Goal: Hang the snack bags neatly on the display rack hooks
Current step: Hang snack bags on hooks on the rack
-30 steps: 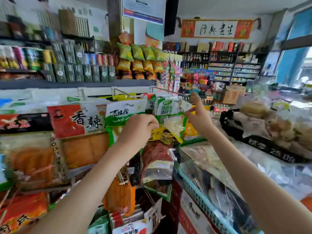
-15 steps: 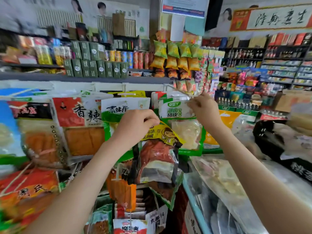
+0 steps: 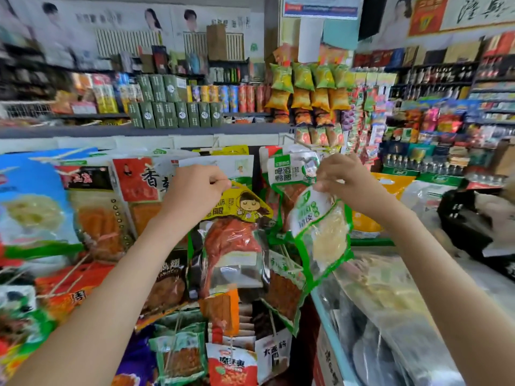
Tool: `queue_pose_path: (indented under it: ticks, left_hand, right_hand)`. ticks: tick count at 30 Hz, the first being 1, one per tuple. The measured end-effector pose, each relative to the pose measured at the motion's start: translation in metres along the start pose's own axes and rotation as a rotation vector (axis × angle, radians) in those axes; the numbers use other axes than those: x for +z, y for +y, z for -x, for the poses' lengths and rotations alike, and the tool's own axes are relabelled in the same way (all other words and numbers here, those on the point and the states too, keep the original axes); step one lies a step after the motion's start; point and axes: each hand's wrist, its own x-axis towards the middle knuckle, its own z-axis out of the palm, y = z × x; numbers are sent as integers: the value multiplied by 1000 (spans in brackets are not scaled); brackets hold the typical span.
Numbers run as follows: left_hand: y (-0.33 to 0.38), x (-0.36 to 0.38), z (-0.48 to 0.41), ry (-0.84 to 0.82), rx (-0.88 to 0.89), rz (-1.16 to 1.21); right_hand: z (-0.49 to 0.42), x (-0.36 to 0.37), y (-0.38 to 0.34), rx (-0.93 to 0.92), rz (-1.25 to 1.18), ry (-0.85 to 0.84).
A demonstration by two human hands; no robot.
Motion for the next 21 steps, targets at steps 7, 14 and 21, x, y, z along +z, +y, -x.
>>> queue_pose_path:
  ticks: [7,14,21]
  left_hand:
    - [4,19,-10,40,12,62]
    - [42,30,-29,3,89,241]
    - [74,52,-52,-103,62,477]
  right_hand:
    - [23,-3,-26,24,-131,-133]
    - [21,16,-36,-76,-29,-139]
    - [24,18,-29,100,30,13]
